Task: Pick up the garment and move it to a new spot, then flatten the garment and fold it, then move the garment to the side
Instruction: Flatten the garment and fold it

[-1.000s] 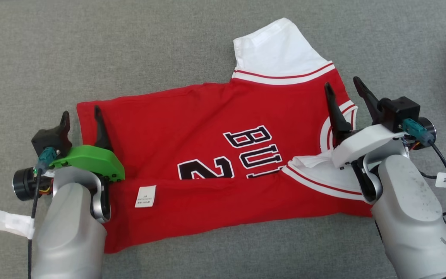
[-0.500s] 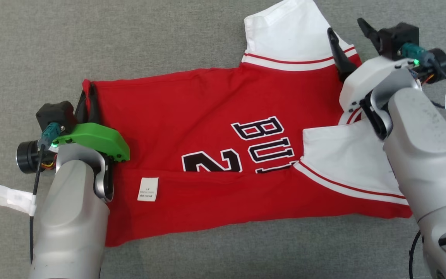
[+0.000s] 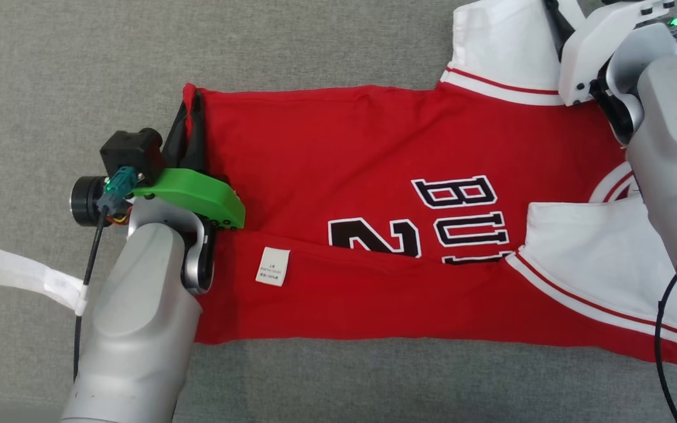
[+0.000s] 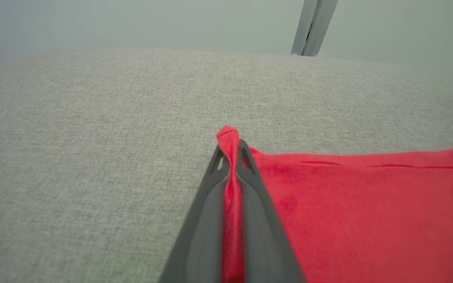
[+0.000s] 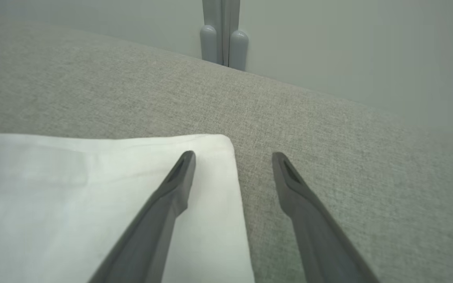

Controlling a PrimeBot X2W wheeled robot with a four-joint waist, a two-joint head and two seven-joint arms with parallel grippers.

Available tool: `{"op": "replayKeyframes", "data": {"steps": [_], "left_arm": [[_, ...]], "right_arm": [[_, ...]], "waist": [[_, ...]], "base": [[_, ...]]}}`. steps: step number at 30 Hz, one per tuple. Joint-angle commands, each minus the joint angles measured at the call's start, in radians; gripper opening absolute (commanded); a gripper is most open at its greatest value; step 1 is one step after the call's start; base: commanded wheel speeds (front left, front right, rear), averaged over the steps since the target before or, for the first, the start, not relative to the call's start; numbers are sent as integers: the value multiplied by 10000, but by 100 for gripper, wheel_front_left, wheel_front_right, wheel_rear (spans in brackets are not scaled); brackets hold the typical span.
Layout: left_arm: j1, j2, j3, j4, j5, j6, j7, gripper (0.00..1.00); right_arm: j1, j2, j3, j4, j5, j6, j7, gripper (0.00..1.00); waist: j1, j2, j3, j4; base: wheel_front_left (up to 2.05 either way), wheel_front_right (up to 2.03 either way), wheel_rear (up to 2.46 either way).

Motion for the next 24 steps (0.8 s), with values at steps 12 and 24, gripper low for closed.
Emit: {"op": "replayKeyframes", "data": {"steps": [12,24], "left_arm": [[17,26,-515,-689,-462,560,4,0],[388,33,518,-1272,396,350,4,0]], "right_arm": [[-607,-490,199,753,472,-20,-978,0],[-259,-132,-444,-551,536,-18,-2472,0]], "waist": [[-1,0,242,333],[-1,0,-447,-376]], "base": [[0,0,0],[0,0,0]]}}
